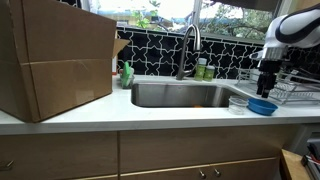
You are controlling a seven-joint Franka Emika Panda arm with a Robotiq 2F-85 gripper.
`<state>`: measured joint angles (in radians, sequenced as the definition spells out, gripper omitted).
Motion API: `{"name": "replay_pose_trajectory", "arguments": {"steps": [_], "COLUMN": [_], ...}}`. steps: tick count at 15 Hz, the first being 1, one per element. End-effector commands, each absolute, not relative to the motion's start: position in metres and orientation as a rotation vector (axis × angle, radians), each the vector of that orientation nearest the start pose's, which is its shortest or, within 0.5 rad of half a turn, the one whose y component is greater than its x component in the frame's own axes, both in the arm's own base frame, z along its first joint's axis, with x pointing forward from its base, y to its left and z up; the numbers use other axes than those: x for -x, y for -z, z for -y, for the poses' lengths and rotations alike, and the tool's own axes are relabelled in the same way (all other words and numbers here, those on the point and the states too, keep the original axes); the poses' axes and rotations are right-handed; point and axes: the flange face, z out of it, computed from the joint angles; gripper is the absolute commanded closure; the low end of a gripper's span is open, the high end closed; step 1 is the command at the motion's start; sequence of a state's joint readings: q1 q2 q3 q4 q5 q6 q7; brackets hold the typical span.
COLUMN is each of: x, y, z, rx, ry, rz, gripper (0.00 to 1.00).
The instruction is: Pick up the blue bowl and put it in the dish rack
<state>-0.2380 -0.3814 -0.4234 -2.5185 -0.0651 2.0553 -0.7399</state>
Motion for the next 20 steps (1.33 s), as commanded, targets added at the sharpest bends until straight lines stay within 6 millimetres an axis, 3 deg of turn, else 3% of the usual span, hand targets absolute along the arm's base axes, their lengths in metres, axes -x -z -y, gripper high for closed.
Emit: {"name": "replay_pose_trajectory", "arguments": {"steps": [1, 3, 13, 17, 20], "x": [-0.320, -0.322, -0.325, -0.326, -0.320], "y": [-0.374, -0.367, -0.348, -0.362, -0.386], "z": [0.261, 0.263, 0.264, 0.262, 0.260], "rx": [2.993, 2.993, 2.995, 3.006, 3.038], "ry": [-0.064, -0.093, -0.149, -0.142, -0.181], "rz": [0.236, 0.233, 0.224, 0.229, 0.224], "gripper": [0.03, 0.25, 0.99, 0.99, 0.99]}}
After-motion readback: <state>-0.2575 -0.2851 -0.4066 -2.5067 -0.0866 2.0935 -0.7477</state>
